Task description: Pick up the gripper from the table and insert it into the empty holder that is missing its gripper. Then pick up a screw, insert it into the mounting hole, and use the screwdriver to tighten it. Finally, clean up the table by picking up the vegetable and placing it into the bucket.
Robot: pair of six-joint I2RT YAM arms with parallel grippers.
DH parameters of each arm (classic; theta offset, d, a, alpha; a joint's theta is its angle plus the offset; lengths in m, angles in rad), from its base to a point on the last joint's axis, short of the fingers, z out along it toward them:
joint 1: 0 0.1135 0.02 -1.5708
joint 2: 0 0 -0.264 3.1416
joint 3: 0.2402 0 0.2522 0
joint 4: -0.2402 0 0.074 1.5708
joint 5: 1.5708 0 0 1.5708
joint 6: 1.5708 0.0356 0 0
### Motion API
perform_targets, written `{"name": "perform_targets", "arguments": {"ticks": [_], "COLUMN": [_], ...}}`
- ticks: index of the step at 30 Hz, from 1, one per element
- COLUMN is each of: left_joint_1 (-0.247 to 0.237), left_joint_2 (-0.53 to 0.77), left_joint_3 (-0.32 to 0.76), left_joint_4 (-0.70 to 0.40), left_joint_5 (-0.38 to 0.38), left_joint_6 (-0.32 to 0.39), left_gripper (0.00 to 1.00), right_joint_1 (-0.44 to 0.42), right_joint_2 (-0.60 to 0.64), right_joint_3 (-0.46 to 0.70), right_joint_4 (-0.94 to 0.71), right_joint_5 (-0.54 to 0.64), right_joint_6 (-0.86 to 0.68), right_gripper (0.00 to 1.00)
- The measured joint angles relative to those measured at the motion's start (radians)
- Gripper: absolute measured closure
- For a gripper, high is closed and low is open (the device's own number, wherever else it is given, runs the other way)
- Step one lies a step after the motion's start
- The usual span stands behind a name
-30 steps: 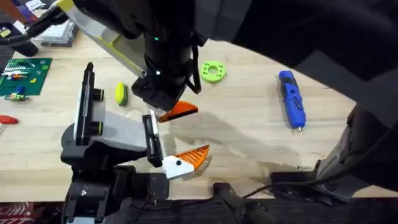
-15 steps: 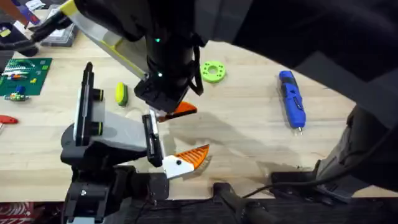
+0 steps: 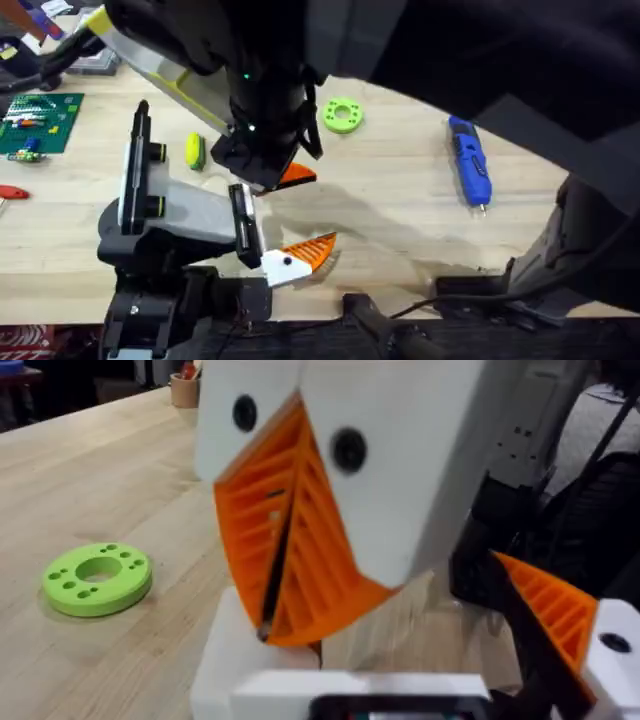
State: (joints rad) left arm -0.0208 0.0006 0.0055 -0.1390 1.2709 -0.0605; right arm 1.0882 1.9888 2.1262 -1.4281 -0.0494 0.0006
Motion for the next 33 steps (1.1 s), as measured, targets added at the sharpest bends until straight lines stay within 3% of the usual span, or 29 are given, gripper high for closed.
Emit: {"name": "perform_targets", "arguments": {"ticks": [13,17,23,25,26,33], "left_joint_1": [0.0,0.0,0.002,0.003,0.006,0.006], "left_joint_2": [0.0,0.0,0.0,0.0,0.0,0.0], "left_joint_3": [0.0,0.0,0.0,0.0,0.0,0.0], "left_joint_4": [-0.001,0.0,0.0,0.0,0.001,0.001], "left_joint_5": [0.0,-0.003,-0.004,-0.004,-0.007,-0.008], "left_joint_6": [-0.008,-0.008,-0.008,-0.008,-0.004,0.0], "left_gripper": [0.014,0.015,0.014,0.014,0.014,0.014], "right_joint_1": [0.0,0.0,-0.002,-0.005,-0.015,-0.015], "right_joint_2": [0.012,0.012,0.012,0.01,-0.001,-0.04], "right_joint_3": [0.0,0.0,0.0,0.0,0.001,0.003], "right_joint_4": [-0.001,-0.001,-0.006,-0.012,-0.017,0.019], "right_joint_5": [0.001,-0.003,-0.001,0.011,0.032,0.011], "right_joint_6": [0.0,0.0,0.002,0.0,-0.005,-0.001], "right_gripper": [0.979,0.841,0.525,0.316,0.049,0.006]}}
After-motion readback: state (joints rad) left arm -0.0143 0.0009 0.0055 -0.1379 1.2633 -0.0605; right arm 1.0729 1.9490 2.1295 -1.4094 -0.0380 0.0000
